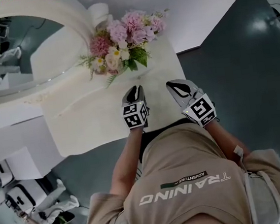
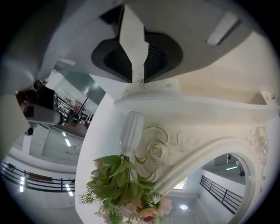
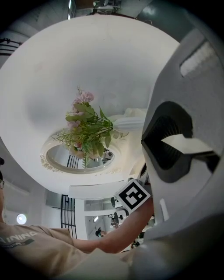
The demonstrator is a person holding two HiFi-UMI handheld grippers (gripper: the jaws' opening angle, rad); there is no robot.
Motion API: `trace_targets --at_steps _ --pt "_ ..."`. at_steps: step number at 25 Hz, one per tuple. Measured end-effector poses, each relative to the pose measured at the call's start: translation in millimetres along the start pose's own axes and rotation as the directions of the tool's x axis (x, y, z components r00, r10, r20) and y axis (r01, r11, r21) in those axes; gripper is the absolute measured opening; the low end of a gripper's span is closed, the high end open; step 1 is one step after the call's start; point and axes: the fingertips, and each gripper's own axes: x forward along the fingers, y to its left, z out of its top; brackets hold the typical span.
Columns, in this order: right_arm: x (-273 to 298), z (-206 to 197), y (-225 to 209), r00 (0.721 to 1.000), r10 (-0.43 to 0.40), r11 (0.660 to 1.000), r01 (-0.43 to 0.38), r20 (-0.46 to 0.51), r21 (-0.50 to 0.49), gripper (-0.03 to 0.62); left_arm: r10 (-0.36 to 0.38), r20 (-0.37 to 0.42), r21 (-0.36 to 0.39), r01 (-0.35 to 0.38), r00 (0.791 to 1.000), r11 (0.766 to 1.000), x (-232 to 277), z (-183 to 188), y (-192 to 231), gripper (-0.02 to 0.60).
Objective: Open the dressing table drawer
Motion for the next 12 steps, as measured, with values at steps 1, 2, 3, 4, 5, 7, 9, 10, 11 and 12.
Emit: trace_targets --at_steps 1,2,3,4,5,7,9,10,11,12 --pt "-0.3 -1.4 -1.6 1.0 -0.007 1.0 0.007 0.0 0.004 0.002 -0.001 -0.009 -0.017 0.001 1.0 1.0 4.5 -1.5 2.3 0.103" --pt "-0.5 -2.9 -4.1 1.0 -0.017 1.0 0.017 0.001 0.009 0.002 -0.001 -0.013 -0.031 0.001 1.0 1.0 9.3 -1.9 4.0 0.103" --pt "-0.8 -4.4 -6.9 1.0 -0.026 1.0 0.026 -0.001 0.014 0.002 0.0 -0.016 -0.036 -0.001 1.0 0.999 14.0 -1.5 5.2 0.109" --pt "-1.1 -5.8 -8.8 0.999 -0.033 0.999 0.033 -0.004 0.022 0.002 0.004 -0.017 -0.029 -0.005 1.0 1.0 17.9 -0.4 5.7 0.115" --pt "-1.6 -7.3 -9.6 0.999 -0.037 0.999 0.037 -0.008 0.032 0.002 0.007 -0.019 -0.018 -0.008 1.0 1.0 21.0 0.7 5.5 0.121" --pt "-3.3 -10.3 -10.0 0.999 -0.038 0.998 0.039 -0.018 0.043 0.002 0.009 -0.029 -0.013 -0.009 1.0 1.0 27.4 1.2 3.4 0.132" --pt "-4.3 -12.5 -12.4 0.999 -0.037 0.998 0.038 -0.031 0.044 0.002 0.018 -0.045 -0.029 -0.02 0.999 0.999 36.1 0.4 2.5 0.137" --pt "-3.8 -12.7 -14.0 0.999 -0.036 0.998 0.037 -0.035 0.043 0.002 0.028 -0.053 -0.039 -0.03 0.998 0.999 40.2 0.0 3.4 0.137" --pt "-2.9 -12.4 -15.5 0.999 -0.034 0.999 0.035 -0.037 0.041 0.002 0.04 -0.058 -0.049 -0.042 0.998 0.998 43.6 -0.2 5.2 0.137" --pt "-1.5 -11.7 -17.0 0.999 -0.031 0.999 0.033 -0.038 0.038 0.002 0.053 -0.061 -0.054 -0.056 0.997 0.997 46.2 0.1 7.5 0.137"
